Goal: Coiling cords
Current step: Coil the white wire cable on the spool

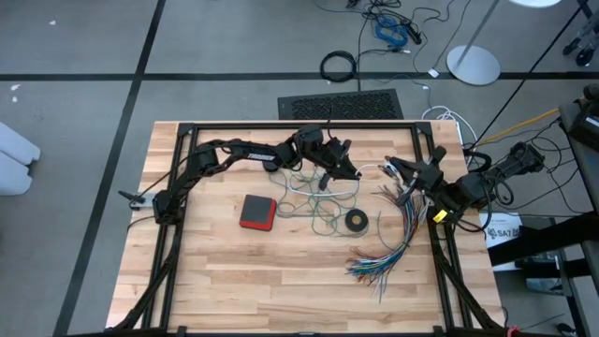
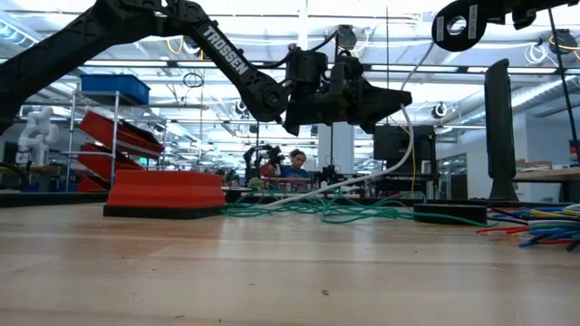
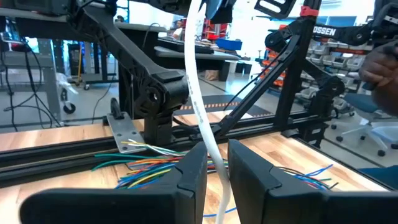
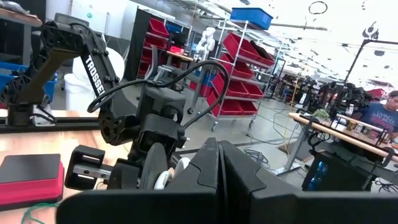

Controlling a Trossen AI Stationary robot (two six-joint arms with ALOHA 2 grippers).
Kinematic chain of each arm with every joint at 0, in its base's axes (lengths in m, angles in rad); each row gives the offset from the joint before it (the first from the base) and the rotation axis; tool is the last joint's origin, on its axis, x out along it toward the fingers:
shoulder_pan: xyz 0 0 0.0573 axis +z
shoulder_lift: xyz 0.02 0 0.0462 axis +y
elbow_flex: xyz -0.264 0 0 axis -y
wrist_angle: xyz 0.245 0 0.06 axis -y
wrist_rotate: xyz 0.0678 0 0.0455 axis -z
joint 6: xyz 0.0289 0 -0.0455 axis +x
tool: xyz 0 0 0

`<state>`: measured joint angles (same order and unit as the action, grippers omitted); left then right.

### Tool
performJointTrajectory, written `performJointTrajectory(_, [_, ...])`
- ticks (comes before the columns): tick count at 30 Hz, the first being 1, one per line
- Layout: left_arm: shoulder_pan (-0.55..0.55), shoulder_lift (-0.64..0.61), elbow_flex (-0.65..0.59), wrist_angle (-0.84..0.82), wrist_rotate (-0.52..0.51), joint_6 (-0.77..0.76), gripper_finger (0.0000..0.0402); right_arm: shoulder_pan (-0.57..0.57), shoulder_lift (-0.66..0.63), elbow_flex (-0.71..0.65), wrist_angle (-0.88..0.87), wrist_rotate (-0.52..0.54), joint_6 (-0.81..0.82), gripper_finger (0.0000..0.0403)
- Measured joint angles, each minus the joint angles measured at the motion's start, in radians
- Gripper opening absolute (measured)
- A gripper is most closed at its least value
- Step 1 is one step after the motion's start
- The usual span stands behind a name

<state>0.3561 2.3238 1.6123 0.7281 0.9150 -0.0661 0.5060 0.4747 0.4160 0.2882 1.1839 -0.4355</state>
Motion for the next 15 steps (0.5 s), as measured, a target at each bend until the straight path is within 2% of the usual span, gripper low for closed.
performJointTrajectory(15, [0.031,0.000,0.000,-0.011,0.000,-0.008,0.0070,0.000,0.000,0.000,0.091,0.000,-0.089,0.0000])
